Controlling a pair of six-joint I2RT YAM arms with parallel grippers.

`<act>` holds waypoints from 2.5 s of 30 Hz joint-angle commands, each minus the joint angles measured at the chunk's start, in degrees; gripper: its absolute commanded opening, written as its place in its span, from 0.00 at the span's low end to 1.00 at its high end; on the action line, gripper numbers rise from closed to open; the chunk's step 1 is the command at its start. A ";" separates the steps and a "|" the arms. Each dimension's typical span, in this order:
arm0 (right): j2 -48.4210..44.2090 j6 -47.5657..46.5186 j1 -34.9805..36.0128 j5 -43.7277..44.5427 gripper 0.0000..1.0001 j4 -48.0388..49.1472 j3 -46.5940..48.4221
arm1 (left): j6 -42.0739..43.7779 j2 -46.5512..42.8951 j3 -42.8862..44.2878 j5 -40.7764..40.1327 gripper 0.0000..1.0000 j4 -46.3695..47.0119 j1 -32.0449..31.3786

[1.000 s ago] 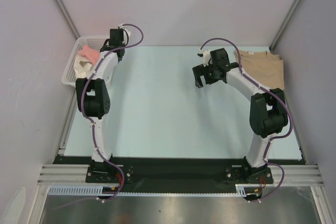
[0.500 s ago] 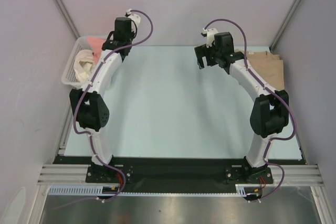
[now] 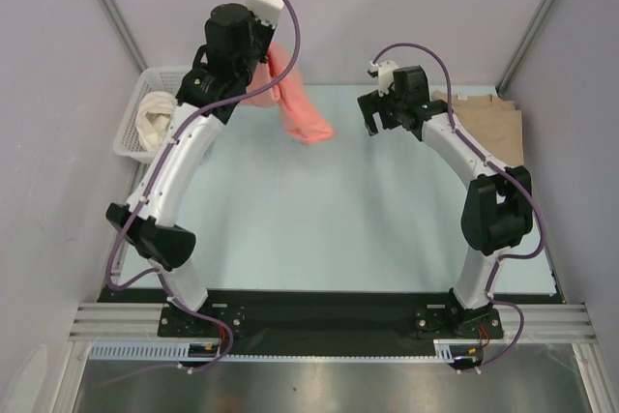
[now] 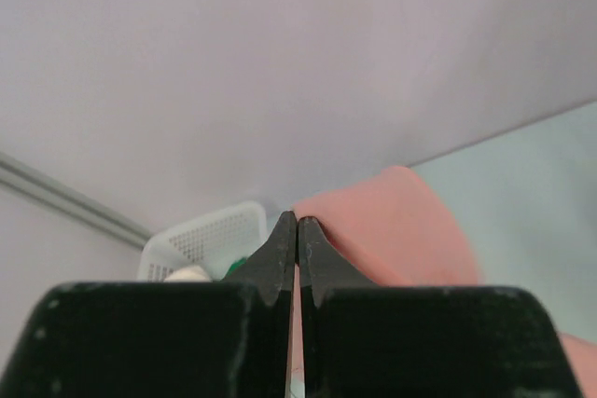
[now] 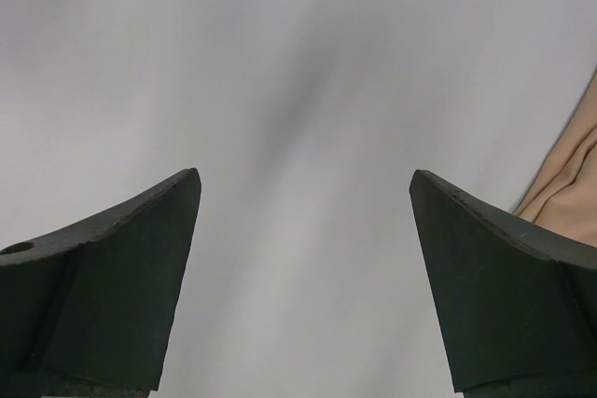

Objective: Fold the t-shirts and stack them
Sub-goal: Move the tshirt to the center of the board, then flatten the tshirt out

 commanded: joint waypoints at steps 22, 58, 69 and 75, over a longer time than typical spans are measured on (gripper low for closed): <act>-22.34 -24.21 -0.48 -18.87 0.94 -4.69 -24.65 | -10.23 7.02 -22.76 13.96 0.75 -6.97 3.54; 5.07 -28.27 22.47 -24.33 0.64 6.37 -19.74 | -13.83 -7.06 -40.00 16.69 0.72 -5.12 8.64; -0.34 -29.58 20.72 -18.62 0.00 2.69 -17.10 | -12.78 -6.00 -38.94 15.72 0.72 -4.95 8.82; -13.63 -33.27 18.44 -16.95 0.00 -0.48 -11.31 | -11.55 -5.74 -39.82 16.77 0.71 -3.72 8.82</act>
